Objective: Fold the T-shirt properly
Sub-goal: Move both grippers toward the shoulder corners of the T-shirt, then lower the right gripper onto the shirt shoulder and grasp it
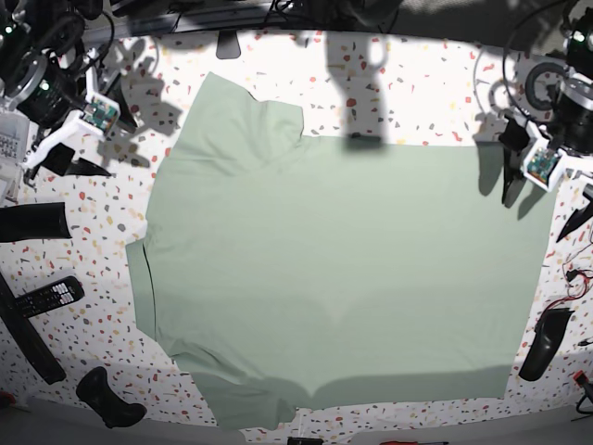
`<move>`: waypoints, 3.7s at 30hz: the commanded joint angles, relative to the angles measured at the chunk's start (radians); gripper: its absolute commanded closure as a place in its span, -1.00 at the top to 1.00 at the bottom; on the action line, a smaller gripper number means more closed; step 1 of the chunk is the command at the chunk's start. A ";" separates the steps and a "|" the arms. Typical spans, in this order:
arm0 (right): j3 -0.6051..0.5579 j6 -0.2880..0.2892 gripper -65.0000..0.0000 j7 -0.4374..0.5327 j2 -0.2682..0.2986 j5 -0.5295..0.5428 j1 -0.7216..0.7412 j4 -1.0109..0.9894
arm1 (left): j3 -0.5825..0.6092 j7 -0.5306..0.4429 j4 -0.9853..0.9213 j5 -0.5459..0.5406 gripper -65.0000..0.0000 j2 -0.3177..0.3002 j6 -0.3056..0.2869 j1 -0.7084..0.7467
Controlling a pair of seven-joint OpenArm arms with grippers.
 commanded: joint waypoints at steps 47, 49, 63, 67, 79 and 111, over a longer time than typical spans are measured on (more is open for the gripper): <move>0.008 -0.006 0.17 -0.129 0.024 0.589 0.000 0.015 | -0.006 -0.188 -0.436 0.249 0.37 -0.027 -0.432 -0.032; 0.008 -0.006 0.17 -0.128 0.018 0.590 0.000 0.014 | -0.006 -0.276 -0.476 0.259 0.37 -0.018 -0.430 -0.039; 0.008 -0.006 0.17 -0.129 -0.020 0.593 0.000 0.014 | 0.000 -0.328 -0.634 0.297 0.37 0.010 -0.422 -0.145; 0.008 -0.006 0.17 -0.129 -0.020 0.593 0.000 0.014 | 0.032 -0.326 -0.634 0.298 0.37 0.011 -0.422 -0.145; 0.008 -0.006 0.17 -0.129 -0.020 0.593 0.000 0.014 | 0.047 -0.409 -0.831 0.438 0.24 0.132 -0.426 -0.232; -0.602 -0.183 0.17 -0.188 -0.020 -0.374 0.078 0.013 | 0.047 -0.446 -0.882 0.440 -1.00 0.107 -0.425 -0.203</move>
